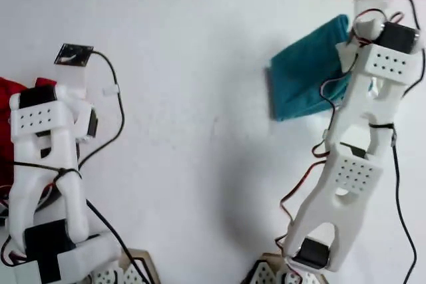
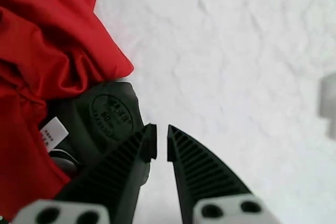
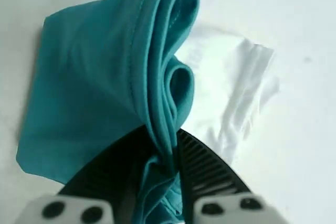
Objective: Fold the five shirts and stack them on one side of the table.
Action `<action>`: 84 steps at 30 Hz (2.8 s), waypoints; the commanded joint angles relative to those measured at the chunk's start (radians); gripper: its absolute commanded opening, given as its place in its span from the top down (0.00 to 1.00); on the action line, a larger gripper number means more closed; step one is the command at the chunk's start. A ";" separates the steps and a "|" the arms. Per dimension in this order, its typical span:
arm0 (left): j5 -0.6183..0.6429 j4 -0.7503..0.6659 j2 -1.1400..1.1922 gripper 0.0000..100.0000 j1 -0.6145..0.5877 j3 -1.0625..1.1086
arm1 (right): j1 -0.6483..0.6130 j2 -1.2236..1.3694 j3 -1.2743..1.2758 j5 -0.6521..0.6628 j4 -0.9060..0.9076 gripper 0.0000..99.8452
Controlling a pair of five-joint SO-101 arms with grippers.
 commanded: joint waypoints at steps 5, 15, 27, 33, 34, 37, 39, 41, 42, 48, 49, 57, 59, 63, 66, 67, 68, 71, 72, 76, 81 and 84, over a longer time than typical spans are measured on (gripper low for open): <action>-0.006 -0.014 -0.043 0.93 -0.003 0.001 | 0.134 0.137 -0.055 0.014 -0.226 0.98; -0.006 -0.012 -0.043 0.93 -0.005 0.001 | 0.219 0.206 -0.046 0.014 -0.449 0.98; -0.006 -0.006 -0.043 0.93 -0.008 0.002 | 0.219 0.351 -0.057 0.014 -0.466 0.93; -0.006 0.023 -0.044 0.93 -0.008 0.002 | 0.220 0.331 -0.172 0.008 -0.375 0.70; -0.006 0.025 -0.046 0.93 -0.008 0.002 | 0.220 0.323 -0.209 0.008 -0.354 0.70; -0.006 0.025 -0.051 0.93 -0.009 -0.001 | 0.209 0.303 -0.330 0.006 -0.282 0.71; -0.006 0.025 -0.051 0.93 -0.009 -0.005 | 0.188 0.295 -0.413 0.006 -0.232 0.71; -0.006 0.021 -0.051 0.93 -0.009 -0.005 | 0.156 0.271 -0.414 0.006 -0.183 0.71; -0.006 0.021 -0.051 0.93 -0.009 -0.005 | 0.140 0.259 -0.408 0.006 -0.153 0.71; -0.006 0.021 -0.051 0.93 -0.009 -0.004 | 0.001 0.266 -0.396 0.006 0.012 0.90; -0.006 0.021 -0.051 0.93 -0.009 -0.001 | -0.025 0.282 -0.396 0.006 0.019 0.95; -0.006 0.021 -0.051 0.93 -0.009 0.001 | -0.119 0.489 -0.400 0.006 -0.147 0.84; -0.006 0.023 -0.049 0.93 -0.009 0.002 | -0.117 0.541 -0.402 0.006 -0.205 0.82; -0.006 0.041 -0.046 0.93 -0.009 0.002 | -0.117 0.599 -0.407 0.005 -0.294 0.82; -0.006 0.044 -0.046 0.93 -0.009 0.002 | -0.119 0.601 -0.408 -0.049 -0.372 0.82; -0.006 0.043 -0.046 0.93 -0.009 0.002 | -0.119 0.601 -0.408 -0.087 -0.404 0.82; -0.006 0.043 -0.046 0.93 -0.009 0.002 | -0.117 0.601 -0.408 -0.115 -0.430 0.82; -0.006 0.040 -0.046 0.93 -0.009 0.002 | -0.119 0.601 -0.408 -0.166 -0.461 0.82; -0.006 0.040 -0.046 0.93 -0.009 0.002 | -0.119 0.599 -0.408 -0.175 -0.460 0.82; 0.002 0.043 -0.057 0.93 -0.037 -0.018 | -0.116 0.536 -0.408 -0.227 -0.409 0.82; -0.003 0.044 -0.101 0.93 -0.161 -0.088 | -0.119 0.394 -0.408 -0.238 -0.275 0.82; -0.005 0.044 -0.110 0.93 -0.288 -0.119 | -0.119 0.315 -0.408 -0.238 -0.188 0.82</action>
